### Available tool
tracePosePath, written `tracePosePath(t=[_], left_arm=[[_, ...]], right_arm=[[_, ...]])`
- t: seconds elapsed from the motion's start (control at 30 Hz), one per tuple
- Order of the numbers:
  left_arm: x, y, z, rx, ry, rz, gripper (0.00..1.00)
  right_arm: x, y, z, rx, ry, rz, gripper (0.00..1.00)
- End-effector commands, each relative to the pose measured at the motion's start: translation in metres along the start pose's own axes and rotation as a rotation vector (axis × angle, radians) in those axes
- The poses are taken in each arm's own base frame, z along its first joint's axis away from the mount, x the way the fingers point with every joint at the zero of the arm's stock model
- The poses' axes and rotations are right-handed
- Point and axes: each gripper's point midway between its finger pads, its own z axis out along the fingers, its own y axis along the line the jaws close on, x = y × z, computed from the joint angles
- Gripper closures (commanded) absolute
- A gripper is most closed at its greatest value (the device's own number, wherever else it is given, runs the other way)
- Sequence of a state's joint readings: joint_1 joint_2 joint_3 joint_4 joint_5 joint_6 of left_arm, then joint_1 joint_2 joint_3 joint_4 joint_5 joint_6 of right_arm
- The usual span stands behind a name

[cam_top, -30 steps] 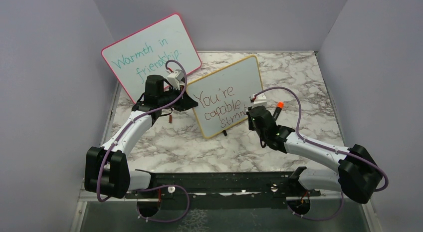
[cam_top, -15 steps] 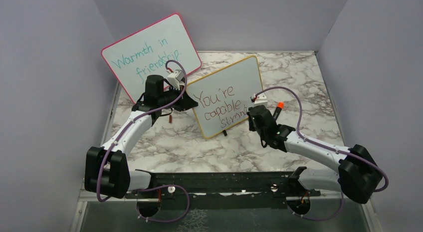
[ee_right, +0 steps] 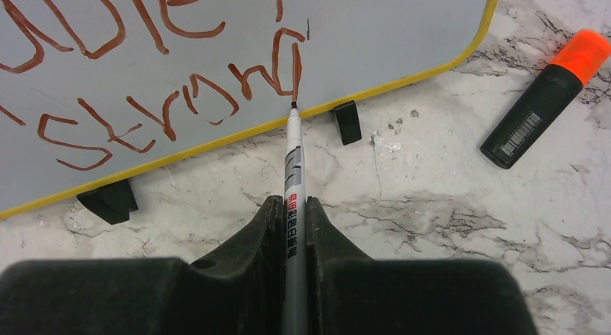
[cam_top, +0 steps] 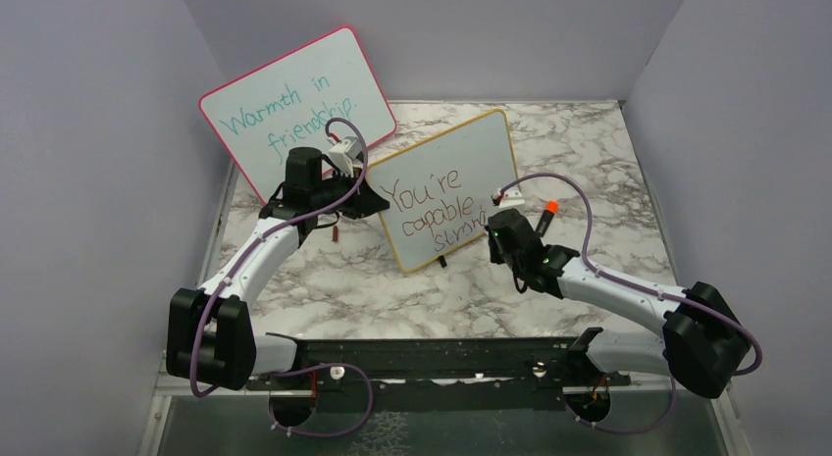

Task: Write a sentence on the whiteboard

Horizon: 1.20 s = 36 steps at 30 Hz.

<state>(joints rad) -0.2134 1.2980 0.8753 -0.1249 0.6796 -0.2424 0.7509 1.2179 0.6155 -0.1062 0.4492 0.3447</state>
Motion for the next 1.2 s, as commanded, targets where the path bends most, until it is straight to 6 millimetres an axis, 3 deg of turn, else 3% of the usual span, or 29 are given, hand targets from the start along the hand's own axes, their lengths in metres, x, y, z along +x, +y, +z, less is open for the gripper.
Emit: tracePosePath(t=[0.0,0.37,0.7,1.17], left_arm=[[0.035,0.076,-0.013,-0.338,0.105,0.049,1.0],[0.035,0.076,-0.014,-0.338,0.104,0.051,1.0],[0.034,0.077,-0.014,-0.342,0.102,0.05,1.0],[0.033,0.078,-0.015,-0.35,0.097,0.047,1.0]], right_arm=[[0.005,0.006,0.001,-0.03,0.028,0.012,0.99],[0.005,0.017,-0.003,-0.095,0.044,0.002,0.99],[-0.019,0.025,-0.009,-0.142,-0.04,0.044,0.99],[-0.024,-0.02,-0.015,0.069,-0.075,0.057,1.0]])
